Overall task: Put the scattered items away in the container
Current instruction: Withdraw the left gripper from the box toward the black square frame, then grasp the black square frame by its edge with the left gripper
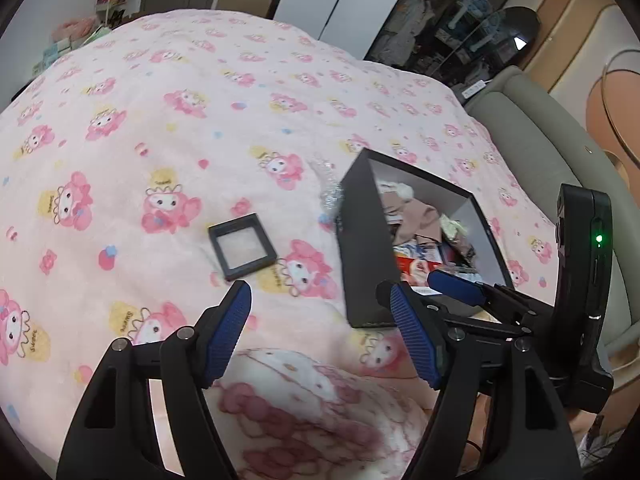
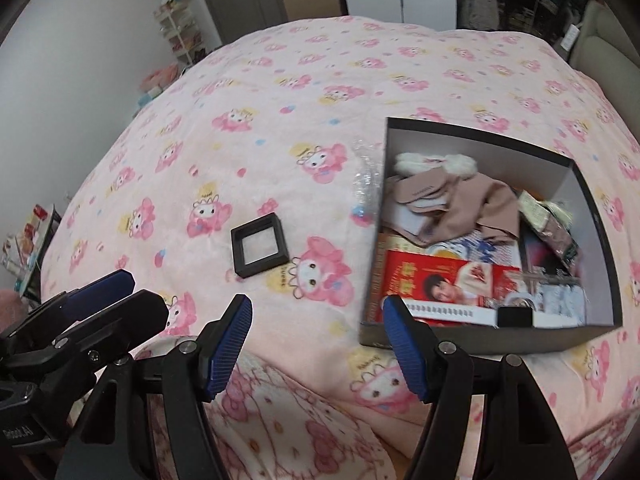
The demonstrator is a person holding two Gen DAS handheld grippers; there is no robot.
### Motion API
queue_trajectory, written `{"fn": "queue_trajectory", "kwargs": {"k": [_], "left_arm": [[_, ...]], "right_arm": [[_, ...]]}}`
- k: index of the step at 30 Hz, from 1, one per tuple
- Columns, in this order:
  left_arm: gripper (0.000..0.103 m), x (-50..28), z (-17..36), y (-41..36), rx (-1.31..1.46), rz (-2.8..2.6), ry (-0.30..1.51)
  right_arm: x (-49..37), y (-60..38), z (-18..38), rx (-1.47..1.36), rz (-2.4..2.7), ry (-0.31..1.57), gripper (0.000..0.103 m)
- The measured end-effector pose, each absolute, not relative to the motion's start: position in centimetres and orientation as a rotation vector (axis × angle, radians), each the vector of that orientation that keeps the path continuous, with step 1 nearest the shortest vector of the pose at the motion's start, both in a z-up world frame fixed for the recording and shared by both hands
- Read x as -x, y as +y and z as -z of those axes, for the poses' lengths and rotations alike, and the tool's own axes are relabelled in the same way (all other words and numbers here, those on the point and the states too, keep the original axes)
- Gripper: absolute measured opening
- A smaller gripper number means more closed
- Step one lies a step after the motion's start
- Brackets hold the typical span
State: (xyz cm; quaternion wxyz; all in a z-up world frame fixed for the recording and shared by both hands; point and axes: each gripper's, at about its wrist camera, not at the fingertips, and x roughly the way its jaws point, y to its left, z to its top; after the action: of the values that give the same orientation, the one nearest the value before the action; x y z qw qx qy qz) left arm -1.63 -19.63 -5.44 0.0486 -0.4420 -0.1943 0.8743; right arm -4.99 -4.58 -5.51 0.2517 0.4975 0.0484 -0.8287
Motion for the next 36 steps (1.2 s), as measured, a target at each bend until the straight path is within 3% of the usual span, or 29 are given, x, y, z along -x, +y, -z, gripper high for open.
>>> {"fn": "queue_trajectory", "kwargs": {"k": [16, 26, 36], "left_arm": [[0.074, 7.2, 12.3, -25.6, 1.521, -2.634, -0.763], [0.071, 11.0, 17.6, -30.4, 1.61, -2.517, -0.968], [0.071, 13.0, 21.7, -30.4, 1.657, -2.326, -1.079]], "right_arm": [[9.7, -10.2, 11.4, -1.488, 2.148, 0.172, 0.065], [11.9, -15.7, 13.3, -1.457, 2.143, 0.341, 0.067], [14.4, -18.4, 18.2, -1.567, 2.037, 0.364, 0.067]]}}
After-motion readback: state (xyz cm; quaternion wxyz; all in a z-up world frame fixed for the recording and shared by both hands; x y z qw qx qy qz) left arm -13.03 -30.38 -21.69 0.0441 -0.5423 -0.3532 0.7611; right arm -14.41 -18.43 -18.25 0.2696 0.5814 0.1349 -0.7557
